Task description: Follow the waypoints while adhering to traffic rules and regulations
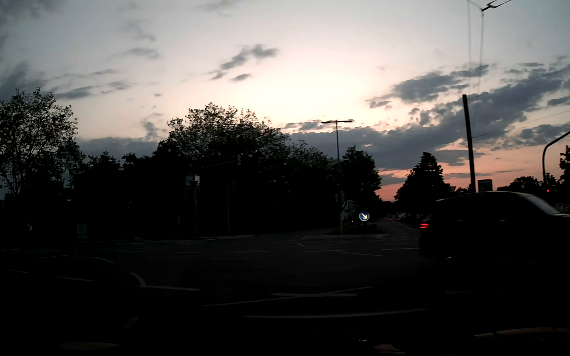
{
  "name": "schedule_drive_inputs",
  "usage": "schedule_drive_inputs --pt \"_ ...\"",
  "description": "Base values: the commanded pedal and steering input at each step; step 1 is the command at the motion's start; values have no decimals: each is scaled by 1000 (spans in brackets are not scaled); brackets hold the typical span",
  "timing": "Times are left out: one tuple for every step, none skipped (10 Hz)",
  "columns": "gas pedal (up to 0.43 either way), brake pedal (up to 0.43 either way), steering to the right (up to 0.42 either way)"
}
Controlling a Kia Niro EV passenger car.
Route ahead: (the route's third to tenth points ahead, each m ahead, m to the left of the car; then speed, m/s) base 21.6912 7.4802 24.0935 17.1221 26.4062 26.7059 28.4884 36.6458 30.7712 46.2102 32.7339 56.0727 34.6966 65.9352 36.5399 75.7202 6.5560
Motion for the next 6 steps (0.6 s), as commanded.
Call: schedule_drive_inputs --pt "209 0 -186" --pt "177 0 -187" --pt "157 0 -188" --pt "110 0 -187" --pt "98 0 -186" --pt "98 0 -186"
